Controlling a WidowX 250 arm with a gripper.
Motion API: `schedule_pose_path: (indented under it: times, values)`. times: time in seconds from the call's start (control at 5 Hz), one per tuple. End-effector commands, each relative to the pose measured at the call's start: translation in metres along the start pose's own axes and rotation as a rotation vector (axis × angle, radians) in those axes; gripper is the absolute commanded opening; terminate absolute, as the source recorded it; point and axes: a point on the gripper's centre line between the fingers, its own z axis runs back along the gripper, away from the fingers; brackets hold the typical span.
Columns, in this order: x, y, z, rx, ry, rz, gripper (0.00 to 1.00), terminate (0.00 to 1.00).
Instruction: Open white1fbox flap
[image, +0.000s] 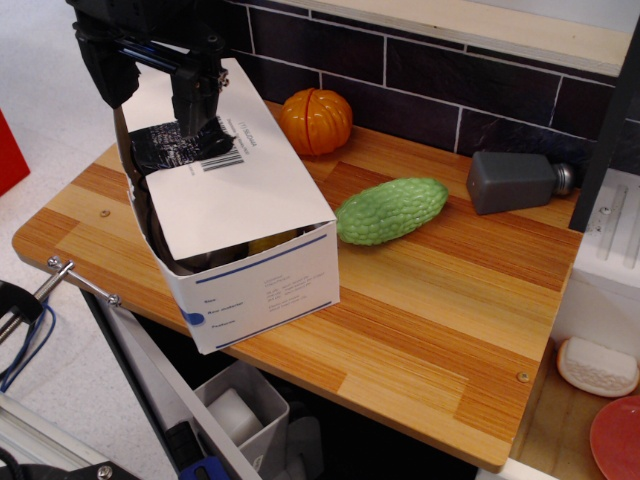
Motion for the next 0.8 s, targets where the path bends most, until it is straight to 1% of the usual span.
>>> schedule_pose_path:
  times: [0.0, 0.2, 0.4, 0.6]
  values:
    - [0.000, 0.000, 0.000, 0.000, 0.000, 0.000, 1.00, 0.00]
    - [0.005, 0.009, 0.001, -0.031, 0.016, 0.143, 1.00, 0.00]
    - [0.007, 0.016, 0.000, -0.069, 0.060, 0.251, 1.00, 0.00]
    - [0.003, 0.018, -0.004, -0.084, 0.004, 0.336, 1.00, 0.00]
